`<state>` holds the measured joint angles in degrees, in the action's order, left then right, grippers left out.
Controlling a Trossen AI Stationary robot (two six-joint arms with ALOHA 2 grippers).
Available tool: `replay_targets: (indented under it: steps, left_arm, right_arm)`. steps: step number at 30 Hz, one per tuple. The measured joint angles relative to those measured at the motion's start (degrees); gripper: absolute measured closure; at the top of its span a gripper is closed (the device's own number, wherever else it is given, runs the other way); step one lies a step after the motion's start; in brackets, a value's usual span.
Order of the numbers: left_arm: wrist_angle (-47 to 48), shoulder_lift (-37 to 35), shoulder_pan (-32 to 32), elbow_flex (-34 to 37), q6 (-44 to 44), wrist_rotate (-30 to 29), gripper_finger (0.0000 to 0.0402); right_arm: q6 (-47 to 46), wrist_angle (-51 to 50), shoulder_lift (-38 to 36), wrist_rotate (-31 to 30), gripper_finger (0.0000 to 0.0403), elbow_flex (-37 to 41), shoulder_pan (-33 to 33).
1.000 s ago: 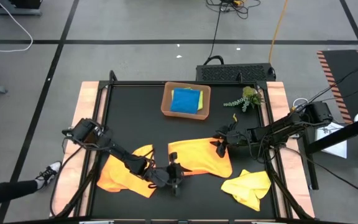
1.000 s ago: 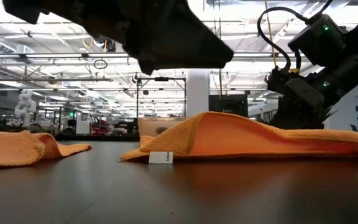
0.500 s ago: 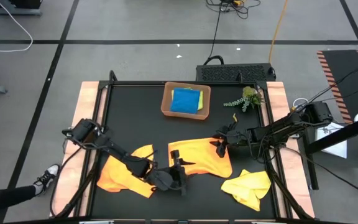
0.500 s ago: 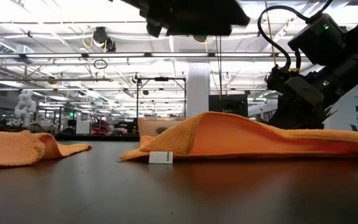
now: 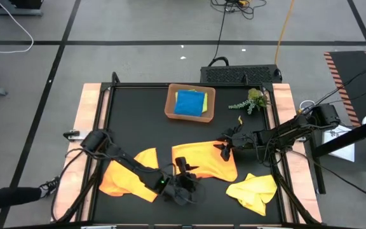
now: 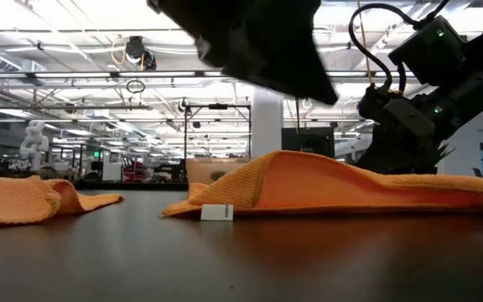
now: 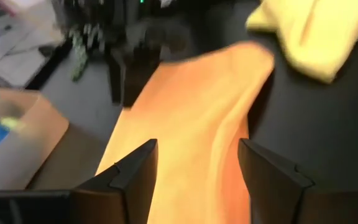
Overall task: Fold microfiber towels
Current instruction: Fold the orange microfiber towel
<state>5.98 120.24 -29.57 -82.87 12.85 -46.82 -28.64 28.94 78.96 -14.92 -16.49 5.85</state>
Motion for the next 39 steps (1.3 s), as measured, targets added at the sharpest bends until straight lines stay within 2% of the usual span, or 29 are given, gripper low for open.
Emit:
replay_targets:
  steps: [12,22,30,39]
  left_arm:
    - [12.9,0.5,-0.4,-0.8,14.5,1.7,0.0181]
    - [14.8,0.5,-0.4,-0.8,18.9,9.4,0.0181]
    - [18.7,0.5,0.0,-0.8,26.4,9.4,0.0189]
    - [19.7,0.5,-0.2,-0.8,28.4,10.1,0.0226]
  right_arm:
    - [0.0,-0.1,0.0,0.0,0.0243,0.0,0.0]
    - [0.0,0.0,0.0,0.0,0.0243,0.0,0.0]
    - [-0.2,0.0,0.0,0.0,0.0243,0.0,0.0]
    - [-0.2,0.0,0.0,0.0,0.0243,0.0,0.0]
